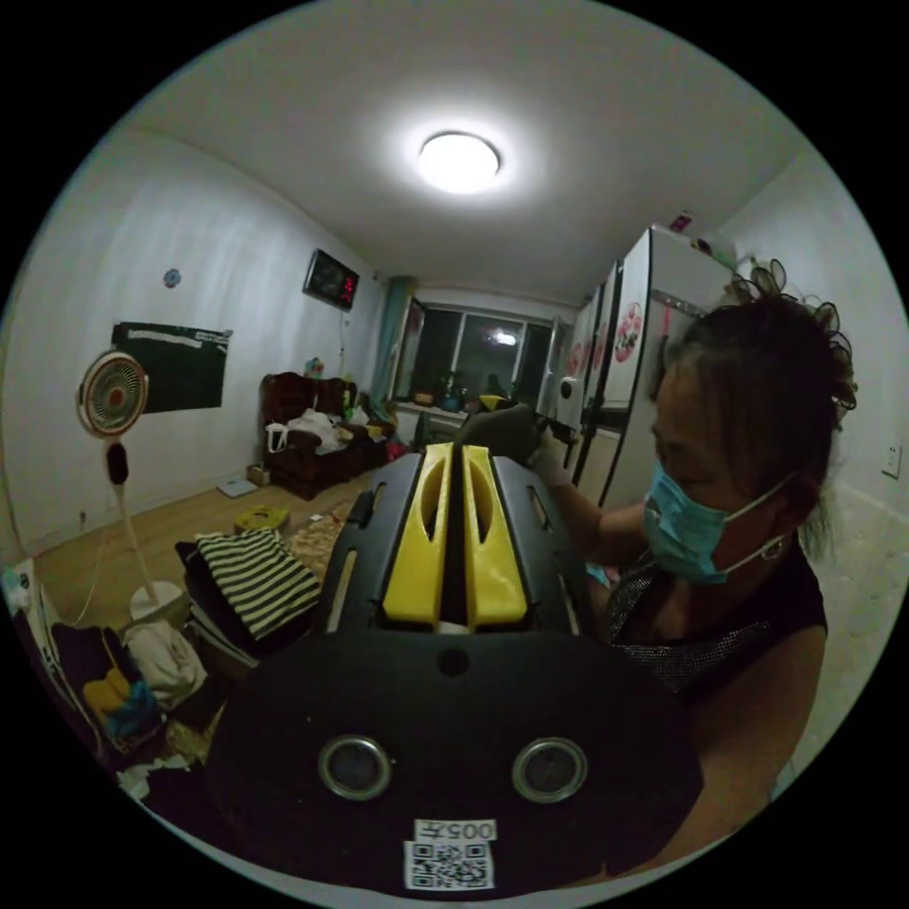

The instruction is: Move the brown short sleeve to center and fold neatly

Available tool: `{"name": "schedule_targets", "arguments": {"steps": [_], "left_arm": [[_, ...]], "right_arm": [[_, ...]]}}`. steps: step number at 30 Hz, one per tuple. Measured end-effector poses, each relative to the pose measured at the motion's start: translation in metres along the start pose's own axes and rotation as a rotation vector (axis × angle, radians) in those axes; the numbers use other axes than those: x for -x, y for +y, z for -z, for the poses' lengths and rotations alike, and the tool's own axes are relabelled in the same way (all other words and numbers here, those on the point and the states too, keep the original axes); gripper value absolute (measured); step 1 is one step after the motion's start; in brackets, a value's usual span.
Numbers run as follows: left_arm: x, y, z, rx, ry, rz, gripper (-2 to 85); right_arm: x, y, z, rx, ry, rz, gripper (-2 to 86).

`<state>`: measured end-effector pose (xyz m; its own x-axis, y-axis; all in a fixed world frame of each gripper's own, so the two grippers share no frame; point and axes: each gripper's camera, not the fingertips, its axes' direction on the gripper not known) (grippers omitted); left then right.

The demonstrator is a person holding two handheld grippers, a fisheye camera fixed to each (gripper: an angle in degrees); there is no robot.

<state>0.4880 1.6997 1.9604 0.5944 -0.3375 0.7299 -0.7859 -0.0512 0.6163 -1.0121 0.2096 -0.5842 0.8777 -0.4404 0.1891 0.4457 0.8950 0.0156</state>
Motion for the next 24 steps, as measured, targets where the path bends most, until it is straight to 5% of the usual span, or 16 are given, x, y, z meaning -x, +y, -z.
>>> {"name": "schedule_targets", "arguments": {"steps": [8, 15, 19, 24], "left_arm": [[0.007, -0.105, -0.17, 0.105, 0.09, -0.019, 1.2], [0.124, -0.132, -0.416, 0.295, 0.159, 0.265, 0.7], [0.207, -0.114, -0.569, 0.388, -0.073, 0.371, -0.2], [0.275, -0.087, -0.682, 0.271, -0.212, 0.57, -0.6]], "right_arm": [[-0.07, 0.034, 0.13, 0.025, 0.227, 0.037, -1.6], [-0.244, 0.136, 0.128, 0.334, 0.273, -0.25, -1.5], [-0.355, 0.225, 0.09, 0.482, 0.241, -0.452, -1.0], [-0.473, 0.371, 0.05, 0.799, 0.228, -0.633, 2.7]]}}
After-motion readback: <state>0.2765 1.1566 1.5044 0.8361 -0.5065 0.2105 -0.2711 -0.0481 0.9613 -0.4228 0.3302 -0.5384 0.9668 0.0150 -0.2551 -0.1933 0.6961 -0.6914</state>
